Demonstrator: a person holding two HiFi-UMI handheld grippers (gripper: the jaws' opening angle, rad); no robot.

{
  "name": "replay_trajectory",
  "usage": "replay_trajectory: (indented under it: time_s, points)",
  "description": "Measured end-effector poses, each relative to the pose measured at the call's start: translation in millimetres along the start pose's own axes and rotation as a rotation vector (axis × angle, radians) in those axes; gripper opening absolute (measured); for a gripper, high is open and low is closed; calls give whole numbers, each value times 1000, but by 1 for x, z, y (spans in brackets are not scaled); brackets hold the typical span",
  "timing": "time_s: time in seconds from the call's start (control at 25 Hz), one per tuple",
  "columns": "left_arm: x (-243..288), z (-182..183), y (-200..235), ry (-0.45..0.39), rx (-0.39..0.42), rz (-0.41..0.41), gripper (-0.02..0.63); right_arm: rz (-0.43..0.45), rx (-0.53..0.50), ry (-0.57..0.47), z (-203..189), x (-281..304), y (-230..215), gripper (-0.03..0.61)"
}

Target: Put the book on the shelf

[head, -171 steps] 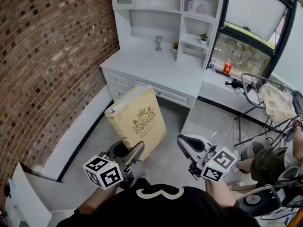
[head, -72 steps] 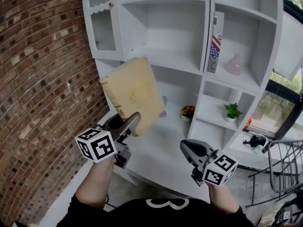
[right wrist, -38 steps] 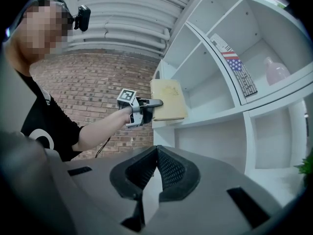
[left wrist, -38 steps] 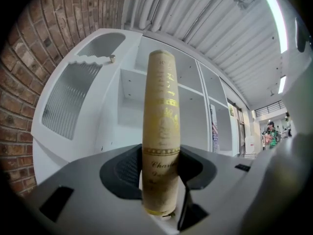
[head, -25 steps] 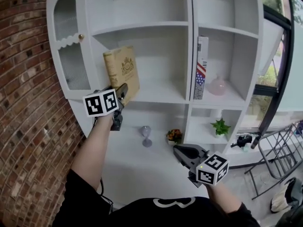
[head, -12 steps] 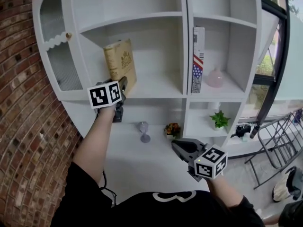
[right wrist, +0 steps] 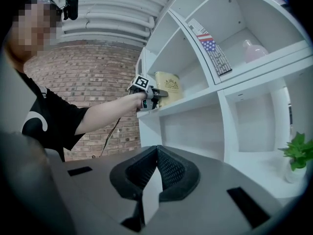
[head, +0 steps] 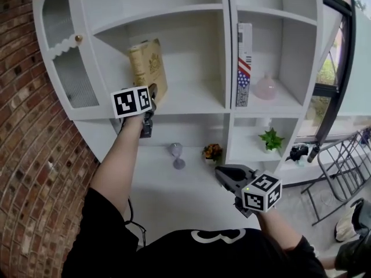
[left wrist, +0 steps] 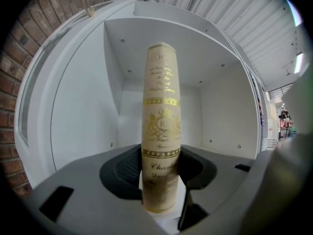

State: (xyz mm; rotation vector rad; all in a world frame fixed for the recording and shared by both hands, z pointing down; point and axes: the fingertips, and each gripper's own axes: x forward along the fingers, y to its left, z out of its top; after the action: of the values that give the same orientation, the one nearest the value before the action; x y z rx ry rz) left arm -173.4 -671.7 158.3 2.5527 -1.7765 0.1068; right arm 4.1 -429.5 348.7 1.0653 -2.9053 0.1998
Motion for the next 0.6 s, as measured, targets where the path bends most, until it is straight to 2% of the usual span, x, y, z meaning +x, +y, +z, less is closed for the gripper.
replay_trajectory:
  time_s: [0.36,0.48,0.6]
  points:
    - [2,-1,1,34,-25,-21,207,11,-9,4,2,-6,0,11]
    - [-6,5,-1,8,-18,-44,288,17,-17,-3,6,-8,3,11]
    - [-22,11,-3,-40,24,-51,327,24,-18,-17,10,-11,4,12]
